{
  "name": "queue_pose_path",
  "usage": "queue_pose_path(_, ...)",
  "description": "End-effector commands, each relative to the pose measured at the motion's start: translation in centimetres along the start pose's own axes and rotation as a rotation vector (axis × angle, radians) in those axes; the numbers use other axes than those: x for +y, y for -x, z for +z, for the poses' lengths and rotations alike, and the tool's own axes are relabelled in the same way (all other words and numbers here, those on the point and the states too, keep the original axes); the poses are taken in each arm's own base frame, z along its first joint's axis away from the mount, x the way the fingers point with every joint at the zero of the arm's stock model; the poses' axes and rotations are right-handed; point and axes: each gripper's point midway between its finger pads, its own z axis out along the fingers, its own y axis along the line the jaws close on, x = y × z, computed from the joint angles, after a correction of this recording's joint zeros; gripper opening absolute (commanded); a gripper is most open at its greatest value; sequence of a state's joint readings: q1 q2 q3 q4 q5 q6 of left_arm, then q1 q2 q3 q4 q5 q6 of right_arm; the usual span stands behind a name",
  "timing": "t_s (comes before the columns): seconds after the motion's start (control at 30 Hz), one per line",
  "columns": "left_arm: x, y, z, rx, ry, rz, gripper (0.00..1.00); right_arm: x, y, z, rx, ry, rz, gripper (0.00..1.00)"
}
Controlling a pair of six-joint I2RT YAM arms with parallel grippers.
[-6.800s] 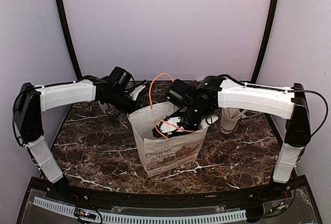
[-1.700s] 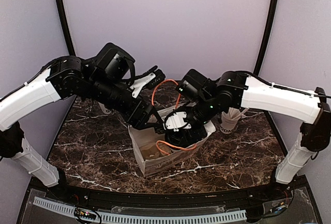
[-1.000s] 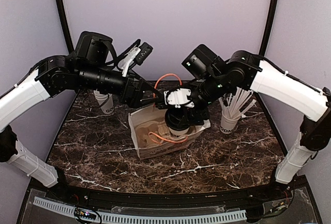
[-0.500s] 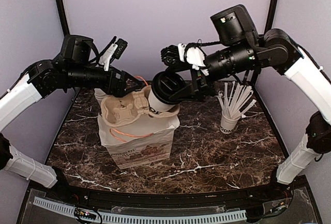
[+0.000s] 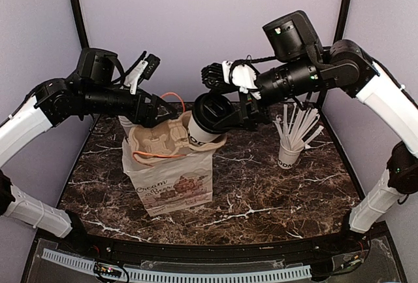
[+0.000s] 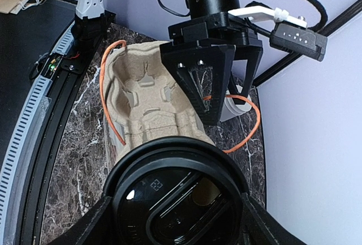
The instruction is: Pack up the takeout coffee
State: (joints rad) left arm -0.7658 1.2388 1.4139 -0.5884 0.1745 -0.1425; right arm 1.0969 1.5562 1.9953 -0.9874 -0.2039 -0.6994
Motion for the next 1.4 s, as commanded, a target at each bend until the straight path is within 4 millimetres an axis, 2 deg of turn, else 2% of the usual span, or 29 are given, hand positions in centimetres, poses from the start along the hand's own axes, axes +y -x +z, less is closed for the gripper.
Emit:
queue_pose_path(0.0, -0.2, 1.5, -2.4, -0.051, 0.013, 0.012, 0.89, -1.2, 0.4, 1.0, -0.011, -0.053, -0.020, 0.58)
queue_pose_path(0.13, -0.2, 2.8, -3.7, -0.099, 0.030, 0.029, 0.90, -2.0, 1.1, 0.8, -0.028, -0.071, -0.027, 0.58)
queue_pose_path(0.37, -0.2, 6.5, -9.0, -0.257, 0.097, 0.071, 0.92, -2.9, 2.8, 0.9, -0.069, -0.088, -0.035, 0.58)
queue_pose_path(0.5, 0.4, 7.4, -11.4, -0.319, 0.160, 0.076, 0.93, -3.2, 3.4, 1.3, -0.084, -0.089, -0.040, 0.58)
queue_pose_path(0.57, 0.9, 7.3, -12.0, -0.329, 0.189, 0.077, 0.93, -3.3, 3.7, 1.4, -0.088, -0.091, -0.043, 0.58)
queue_pose_path(0.73, 2.1, 6.5, -12.2, -0.333, 0.251, 0.063, 0.93, -3.2, 3.9, 2.1, -0.088, -0.090, -0.052, 0.58)
queue_pose_path(1.0, 2.5, 6.2, -13.0, -0.353, 0.279, 0.065, 0.94, -2.4, 3.0, 5.2, -0.061, -0.040, -0.033, 0.58)
queue_pose_path(1.1, 2.6, 5.8, -13.0, -0.343, 0.286, 0.064, 0.94, -1.3, 2.1, 6.3, -0.031, 0.002, -0.013, 0.58)
queue_pose_path(1.37, 3.3, 4.8, -13.3, -0.333, 0.320, 0.066, 0.94, 2.0, -0.7, 7.3, 0.065, 0.105, 0.035, 0.58)
